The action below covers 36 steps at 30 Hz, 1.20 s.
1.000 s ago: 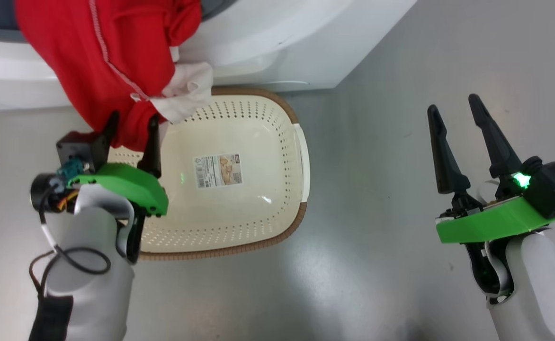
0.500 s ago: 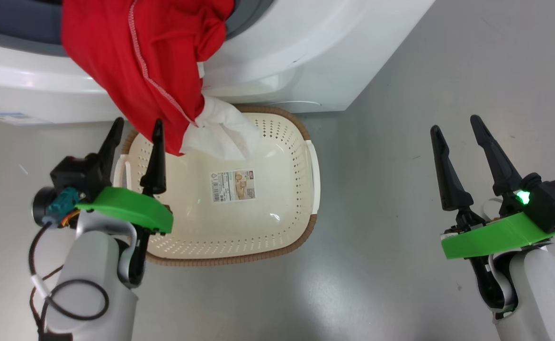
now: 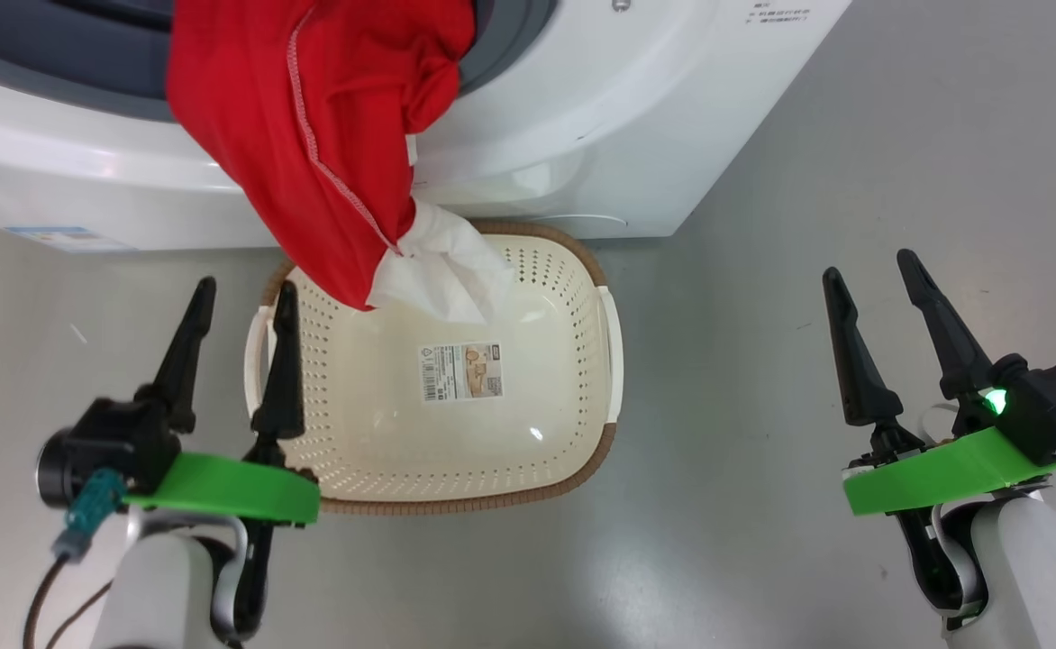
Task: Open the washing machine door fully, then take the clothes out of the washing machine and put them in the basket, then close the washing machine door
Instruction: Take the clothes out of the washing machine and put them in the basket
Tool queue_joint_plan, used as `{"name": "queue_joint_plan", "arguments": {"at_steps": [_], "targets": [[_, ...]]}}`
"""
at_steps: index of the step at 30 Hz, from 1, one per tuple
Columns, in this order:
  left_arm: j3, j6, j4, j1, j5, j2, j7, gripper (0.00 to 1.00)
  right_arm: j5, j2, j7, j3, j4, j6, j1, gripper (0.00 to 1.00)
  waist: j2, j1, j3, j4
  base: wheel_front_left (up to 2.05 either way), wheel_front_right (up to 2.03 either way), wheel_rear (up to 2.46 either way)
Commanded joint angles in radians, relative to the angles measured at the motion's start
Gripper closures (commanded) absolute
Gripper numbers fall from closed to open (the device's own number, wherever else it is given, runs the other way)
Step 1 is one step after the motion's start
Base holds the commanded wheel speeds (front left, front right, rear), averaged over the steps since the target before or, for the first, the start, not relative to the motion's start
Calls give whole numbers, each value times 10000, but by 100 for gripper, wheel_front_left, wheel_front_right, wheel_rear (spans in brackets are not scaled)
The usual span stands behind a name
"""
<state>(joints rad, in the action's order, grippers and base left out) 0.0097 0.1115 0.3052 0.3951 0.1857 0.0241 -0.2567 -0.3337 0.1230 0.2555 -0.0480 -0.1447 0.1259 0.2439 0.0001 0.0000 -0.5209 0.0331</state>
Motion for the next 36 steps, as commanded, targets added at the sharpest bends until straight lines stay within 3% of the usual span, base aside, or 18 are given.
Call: {"name": "queue_joint_plan", "arguments": {"at_steps": [1, 17, 31, 36], "targets": [[351, -104, -377, -354, -68, 262, -51, 0, 110, 69, 63, -191, 203, 48, -259, 0, -1, 0, 70, 44, 0, 0, 0], [456, -460, -1963, -1650, 26, 262, -51, 0, 88, 96, 63, -177, 159, 48, -367, 0, -1, 0, 239, 75, 0, 0, 0], [216, -260, -1392, -902, -19, 262, -51, 0, 91, 60, 63, -158, 170, 48, -307, 0, -1, 0, 156, 117, 0, 0, 0], [4, -63, -659, 141, -246, 317, -51, 0, 106, 85, 63, -121, 183, 48, -273, 0, -1, 0, 85, 204, 0, 0, 0]]}}
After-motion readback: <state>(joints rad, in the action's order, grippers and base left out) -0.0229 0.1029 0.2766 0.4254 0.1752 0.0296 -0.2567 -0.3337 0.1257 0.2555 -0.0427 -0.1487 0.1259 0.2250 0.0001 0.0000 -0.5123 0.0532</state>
